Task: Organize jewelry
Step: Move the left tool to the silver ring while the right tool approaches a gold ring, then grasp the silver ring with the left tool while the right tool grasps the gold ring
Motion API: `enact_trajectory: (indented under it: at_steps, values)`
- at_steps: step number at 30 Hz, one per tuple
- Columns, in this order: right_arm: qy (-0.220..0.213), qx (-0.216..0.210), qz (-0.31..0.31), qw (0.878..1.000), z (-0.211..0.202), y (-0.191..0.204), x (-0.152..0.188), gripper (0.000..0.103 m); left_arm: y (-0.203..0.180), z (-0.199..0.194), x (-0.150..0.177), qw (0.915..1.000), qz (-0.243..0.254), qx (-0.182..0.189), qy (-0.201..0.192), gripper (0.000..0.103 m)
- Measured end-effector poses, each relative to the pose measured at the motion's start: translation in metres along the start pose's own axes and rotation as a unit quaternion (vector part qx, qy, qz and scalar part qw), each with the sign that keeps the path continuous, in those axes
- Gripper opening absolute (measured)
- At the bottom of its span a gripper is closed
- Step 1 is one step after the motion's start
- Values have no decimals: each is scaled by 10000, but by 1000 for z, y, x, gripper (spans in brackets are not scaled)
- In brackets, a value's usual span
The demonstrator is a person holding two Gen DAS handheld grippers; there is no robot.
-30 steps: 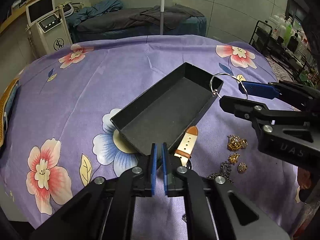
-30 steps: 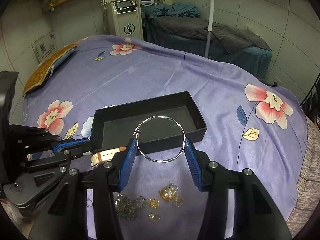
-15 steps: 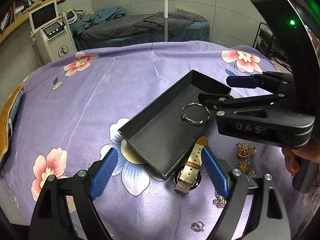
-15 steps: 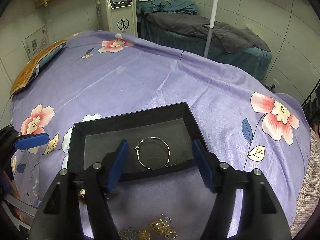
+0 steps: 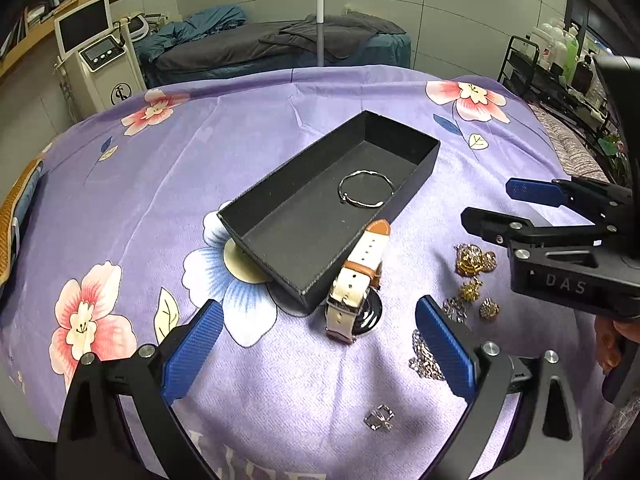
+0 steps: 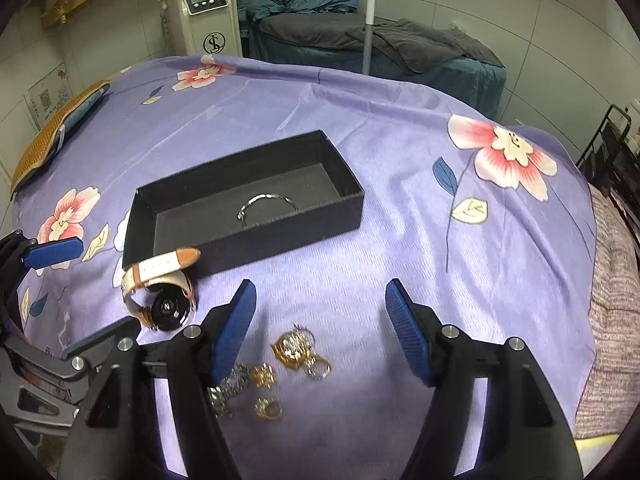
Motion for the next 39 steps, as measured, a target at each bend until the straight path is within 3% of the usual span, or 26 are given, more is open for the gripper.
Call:
enact_trajectory:
  at_steps: [6,15,19,21,23,29,39]
  values:
    - [122,137,192,9996,1,-14,42,67,8,4,39,9997,-191,113,124,88]
    - [194,89,312,9993,0,-14,72,65,-14,-7,75,9991,64,395,171,73]
    - [138,-97,242,9996,-6,-4,80,59,-22,-2,89,9985,155,443,273,59]
    - [151,-118,109,9998,-7,4,82,59,-25,3,91,9979,137,511,384,50]
    - [184,-76,-63,9998,-4,11,84,52,-26,5,89,9980,132,500,372,46]
    - [182,7,-370,9991,2,27,84,45,-31,8,82,9977,207,569,311,31]
    - [192,-57,-485,9986,14,37,67,26,-36,12,75,9977,206,554,335,18]
Point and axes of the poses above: each gripper's, at about its wrist camera, not at the fingertips, and z roughly the way its jaws point, y to its left, x to its underside, the point moved 7 cm from there along z, roughly the way its jaws point, and after that the axes turned 11 degrees about y, right-handed, at the moved point
